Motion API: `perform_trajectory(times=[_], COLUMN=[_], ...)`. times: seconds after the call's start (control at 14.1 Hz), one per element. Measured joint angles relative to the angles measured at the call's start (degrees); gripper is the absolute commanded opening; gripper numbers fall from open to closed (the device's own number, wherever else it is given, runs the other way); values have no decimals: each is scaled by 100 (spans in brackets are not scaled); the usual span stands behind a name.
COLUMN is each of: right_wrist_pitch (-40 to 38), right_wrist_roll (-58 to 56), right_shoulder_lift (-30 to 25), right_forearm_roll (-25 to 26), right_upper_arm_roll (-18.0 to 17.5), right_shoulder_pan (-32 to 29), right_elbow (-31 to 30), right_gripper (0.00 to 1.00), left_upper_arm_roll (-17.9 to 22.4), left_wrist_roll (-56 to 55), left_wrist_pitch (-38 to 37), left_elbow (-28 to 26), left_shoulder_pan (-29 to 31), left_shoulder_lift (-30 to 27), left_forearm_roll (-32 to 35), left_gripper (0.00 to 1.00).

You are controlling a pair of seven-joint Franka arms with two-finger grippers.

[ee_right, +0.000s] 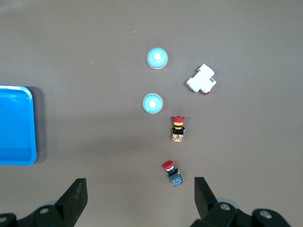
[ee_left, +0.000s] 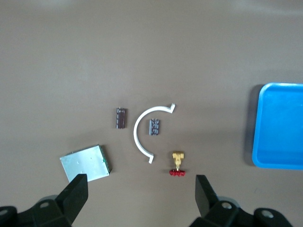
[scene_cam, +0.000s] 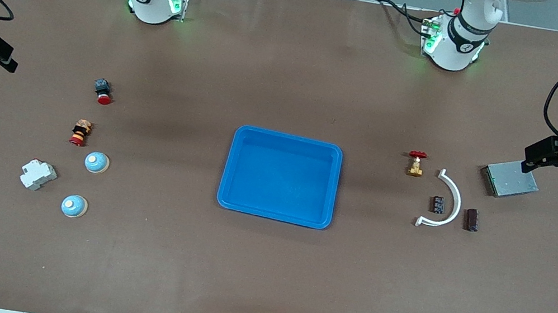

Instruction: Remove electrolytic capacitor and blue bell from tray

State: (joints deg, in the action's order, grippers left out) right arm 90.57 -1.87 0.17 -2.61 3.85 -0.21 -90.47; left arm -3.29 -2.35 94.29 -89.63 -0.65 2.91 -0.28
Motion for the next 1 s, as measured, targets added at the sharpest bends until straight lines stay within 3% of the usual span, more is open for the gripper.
perform_trajectory(times=[0.43, 1.0], right_wrist_pitch=[0, 0], right_wrist_roll=[-1, -1], right_shoulder_lift=[0, 2], right_forearm_roll=[0, 0], right_upper_arm_roll=[1, 5], right_shoulder_pan=[0, 0], right_elbow=[0, -1], right_gripper=[100, 100], left_upper_arm_roll=[0, 0], left_wrist_roll=[0, 0], left_wrist_pitch=[-650, -693], left_elbow=[145, 138], left_shoulder_pan=[-10, -8], left_shoulder_lift=[-11, 9], left_forearm_roll=[0, 0], left_gripper=[100, 100])
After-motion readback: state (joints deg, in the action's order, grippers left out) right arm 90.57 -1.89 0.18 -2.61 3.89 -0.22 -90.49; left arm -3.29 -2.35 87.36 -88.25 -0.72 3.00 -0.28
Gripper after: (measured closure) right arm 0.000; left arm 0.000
